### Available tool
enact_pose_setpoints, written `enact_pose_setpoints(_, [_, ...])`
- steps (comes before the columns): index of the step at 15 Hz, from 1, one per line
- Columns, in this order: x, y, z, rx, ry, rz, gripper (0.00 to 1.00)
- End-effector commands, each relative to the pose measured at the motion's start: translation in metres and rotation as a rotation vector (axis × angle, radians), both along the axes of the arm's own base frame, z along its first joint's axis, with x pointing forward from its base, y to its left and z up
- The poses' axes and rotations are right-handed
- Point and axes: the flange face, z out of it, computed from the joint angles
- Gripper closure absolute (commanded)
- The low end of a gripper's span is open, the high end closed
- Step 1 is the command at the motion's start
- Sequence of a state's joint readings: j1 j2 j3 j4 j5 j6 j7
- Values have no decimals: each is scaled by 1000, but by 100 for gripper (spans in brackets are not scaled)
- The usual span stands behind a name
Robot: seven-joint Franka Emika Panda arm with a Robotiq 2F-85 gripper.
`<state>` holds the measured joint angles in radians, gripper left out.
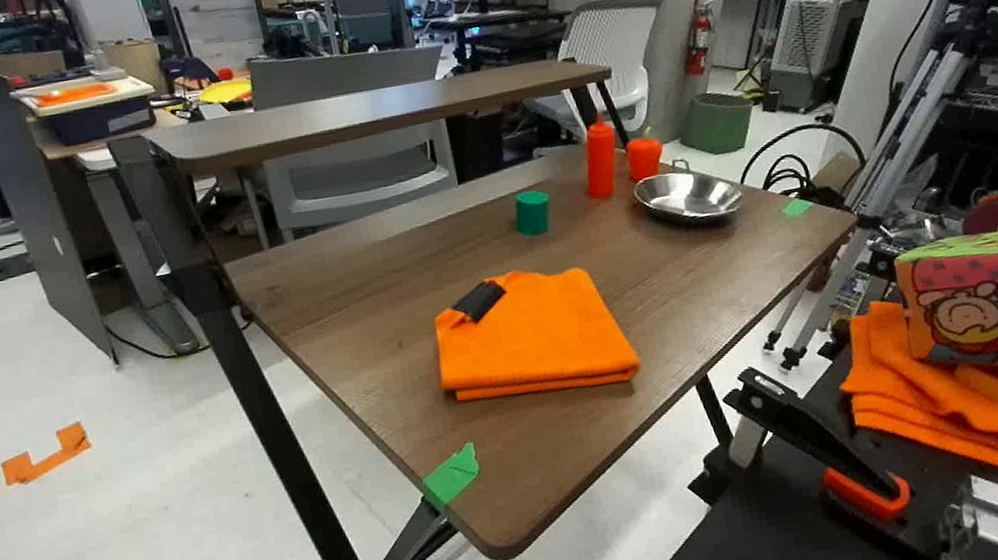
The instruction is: Put the green object inside the silver pot
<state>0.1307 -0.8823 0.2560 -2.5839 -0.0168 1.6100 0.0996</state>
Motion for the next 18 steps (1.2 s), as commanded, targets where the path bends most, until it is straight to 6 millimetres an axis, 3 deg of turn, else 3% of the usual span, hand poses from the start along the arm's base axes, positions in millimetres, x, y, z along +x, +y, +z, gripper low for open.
enact_pose_setpoints(1, [0, 0, 0, 0, 0, 0, 0])
enact_pose_setpoints(8, [0, 0, 0, 0, 0, 0, 0])
enact_pose_setpoints(13, [59, -13, -11, 68, -55, -55, 0])
enact_pose_setpoints(18, [141, -60, -46, 160, -112, -162, 0])
